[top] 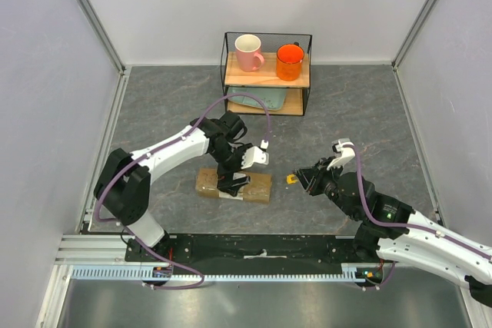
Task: Unpack the express box
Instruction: Adjust the express box at the center of the board, then pick up the express box from the center of the board.
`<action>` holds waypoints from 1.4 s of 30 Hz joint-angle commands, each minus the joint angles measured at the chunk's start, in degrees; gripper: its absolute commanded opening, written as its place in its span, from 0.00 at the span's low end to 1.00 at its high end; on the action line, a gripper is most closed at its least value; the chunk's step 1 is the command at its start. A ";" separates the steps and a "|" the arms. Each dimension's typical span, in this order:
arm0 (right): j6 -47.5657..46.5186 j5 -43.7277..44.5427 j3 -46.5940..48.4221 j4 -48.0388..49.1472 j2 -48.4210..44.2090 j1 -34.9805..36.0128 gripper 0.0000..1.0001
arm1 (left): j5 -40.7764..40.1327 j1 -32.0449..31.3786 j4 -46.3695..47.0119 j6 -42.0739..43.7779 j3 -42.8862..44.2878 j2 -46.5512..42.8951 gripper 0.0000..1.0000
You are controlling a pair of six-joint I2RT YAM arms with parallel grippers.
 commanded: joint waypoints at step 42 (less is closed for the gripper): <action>4.13 9.43 1.06 -3.05 -2.61 -0.02 0.00 | -16.62 -7.07 18.14 -9.70 -7.92 -3.85 0.66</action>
